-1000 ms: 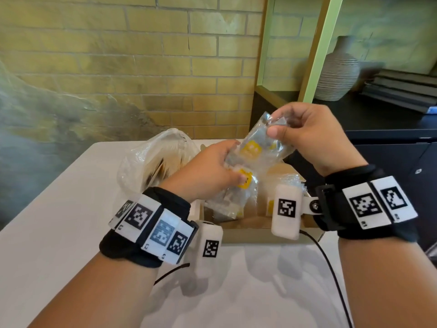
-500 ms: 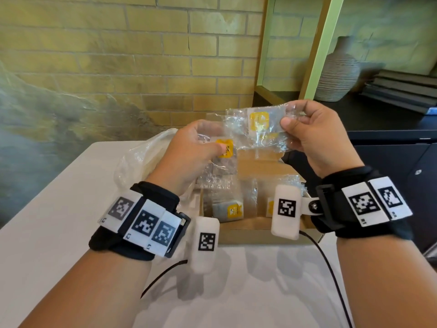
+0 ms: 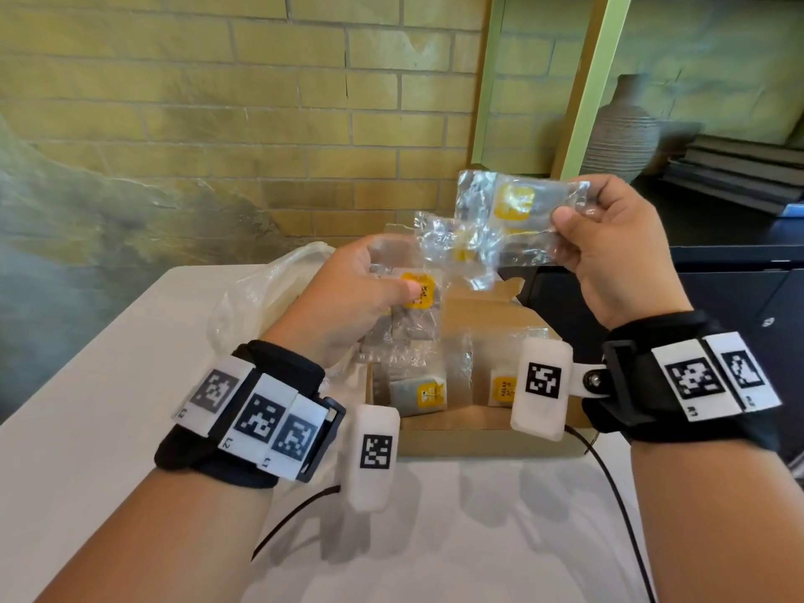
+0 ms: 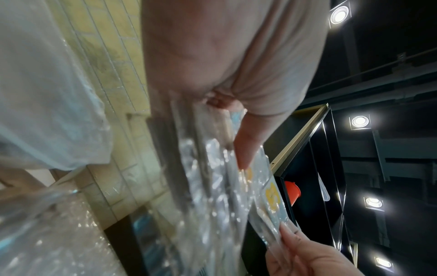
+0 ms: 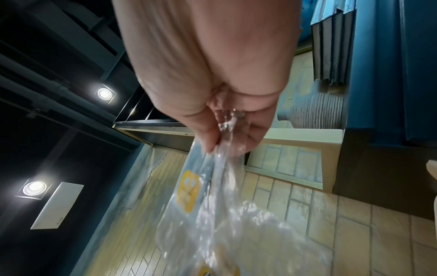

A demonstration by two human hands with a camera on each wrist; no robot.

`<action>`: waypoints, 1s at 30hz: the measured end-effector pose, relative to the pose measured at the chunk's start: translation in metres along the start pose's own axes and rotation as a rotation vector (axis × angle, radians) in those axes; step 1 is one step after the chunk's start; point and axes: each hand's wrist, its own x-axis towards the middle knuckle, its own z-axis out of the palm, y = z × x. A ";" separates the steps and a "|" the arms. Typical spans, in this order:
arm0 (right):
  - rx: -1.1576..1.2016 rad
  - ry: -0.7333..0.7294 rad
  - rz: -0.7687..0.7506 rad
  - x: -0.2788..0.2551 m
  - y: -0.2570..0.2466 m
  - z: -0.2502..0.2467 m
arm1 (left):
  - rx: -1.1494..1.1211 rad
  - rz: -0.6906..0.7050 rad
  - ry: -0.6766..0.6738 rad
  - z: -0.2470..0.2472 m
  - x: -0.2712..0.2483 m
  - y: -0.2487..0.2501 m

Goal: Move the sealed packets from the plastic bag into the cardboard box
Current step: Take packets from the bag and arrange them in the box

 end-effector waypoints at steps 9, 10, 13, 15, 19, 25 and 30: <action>0.166 0.149 0.088 0.001 0.003 0.006 | -0.214 -0.001 0.174 0.006 0.008 -0.005; 0.150 0.162 0.099 0.000 0.004 0.008 | -0.245 -0.007 0.196 0.007 0.009 -0.006; 0.147 0.224 0.131 0.002 0.009 0.012 | -0.323 -0.015 0.270 0.006 0.011 -0.008; 0.171 0.263 0.160 0.004 0.011 0.014 | -0.380 -0.009 0.292 0.006 0.012 -0.007; 0.223 0.183 0.192 0.003 0.011 0.018 | -0.448 -0.004 0.300 0.005 0.014 -0.005; 0.109 -0.016 0.237 -0.003 0.013 0.031 | -0.506 -0.008 0.284 0.007 0.013 -0.004; 0.087 -0.083 0.287 -0.004 0.011 0.029 | -0.568 0.010 0.326 0.006 0.013 -0.003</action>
